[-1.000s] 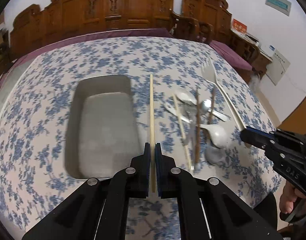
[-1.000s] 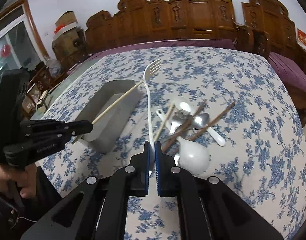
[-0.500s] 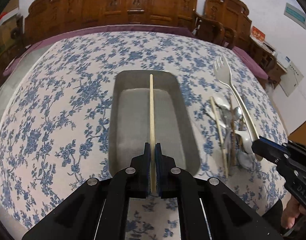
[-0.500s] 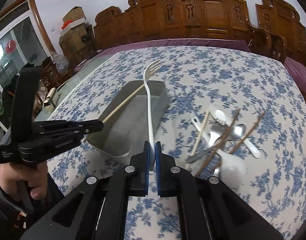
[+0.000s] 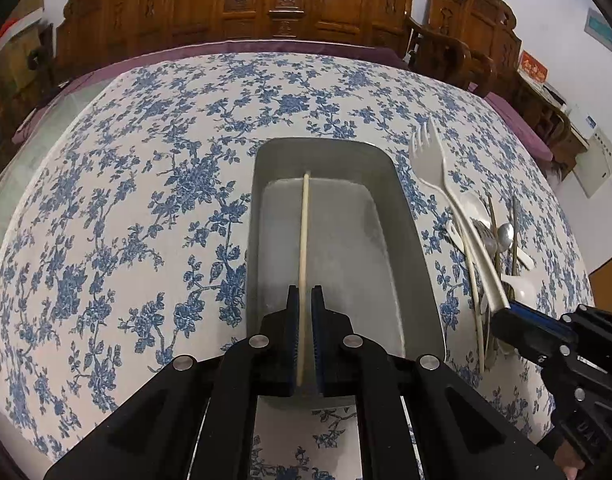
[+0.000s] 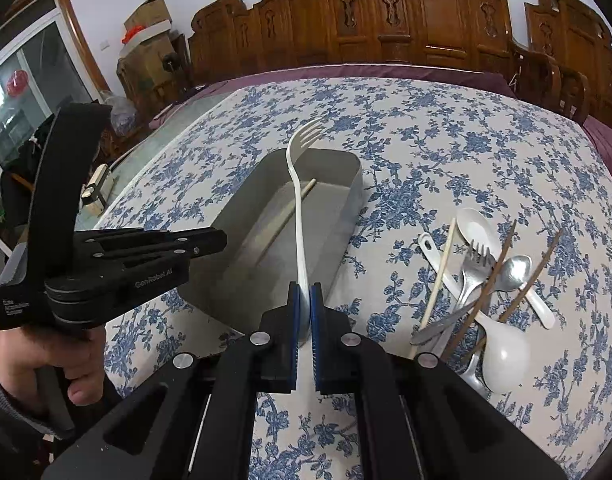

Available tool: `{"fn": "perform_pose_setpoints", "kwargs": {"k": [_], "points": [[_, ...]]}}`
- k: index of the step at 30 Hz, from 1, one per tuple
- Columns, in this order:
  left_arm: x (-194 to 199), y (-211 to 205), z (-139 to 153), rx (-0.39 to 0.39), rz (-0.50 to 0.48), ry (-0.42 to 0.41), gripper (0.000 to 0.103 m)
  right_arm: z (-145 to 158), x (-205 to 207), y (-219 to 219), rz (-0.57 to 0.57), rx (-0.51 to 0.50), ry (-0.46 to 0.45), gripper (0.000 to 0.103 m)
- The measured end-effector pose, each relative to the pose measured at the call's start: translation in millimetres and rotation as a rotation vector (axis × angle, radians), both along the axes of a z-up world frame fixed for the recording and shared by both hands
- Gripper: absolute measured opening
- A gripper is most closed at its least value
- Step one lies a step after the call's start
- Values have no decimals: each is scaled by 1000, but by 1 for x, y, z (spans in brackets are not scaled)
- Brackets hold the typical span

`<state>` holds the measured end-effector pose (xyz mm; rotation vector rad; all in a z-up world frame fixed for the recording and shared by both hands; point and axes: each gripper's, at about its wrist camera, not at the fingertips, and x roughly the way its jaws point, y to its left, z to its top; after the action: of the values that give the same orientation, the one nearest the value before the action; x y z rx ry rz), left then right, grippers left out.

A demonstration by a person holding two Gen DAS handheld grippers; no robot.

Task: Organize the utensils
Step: 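Carry the fork and chopstick into the grey metal tray and open both tools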

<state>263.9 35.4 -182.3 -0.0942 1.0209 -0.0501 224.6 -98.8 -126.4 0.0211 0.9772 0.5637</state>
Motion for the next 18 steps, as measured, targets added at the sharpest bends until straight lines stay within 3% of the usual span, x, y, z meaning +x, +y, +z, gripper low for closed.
{"fn": "perform_pose_setpoints", "kwargs": {"k": [18], "points": [[-28, 42, 30, 8, 15, -84, 6, -26, 32, 50, -24, 31, 104, 7]]}}
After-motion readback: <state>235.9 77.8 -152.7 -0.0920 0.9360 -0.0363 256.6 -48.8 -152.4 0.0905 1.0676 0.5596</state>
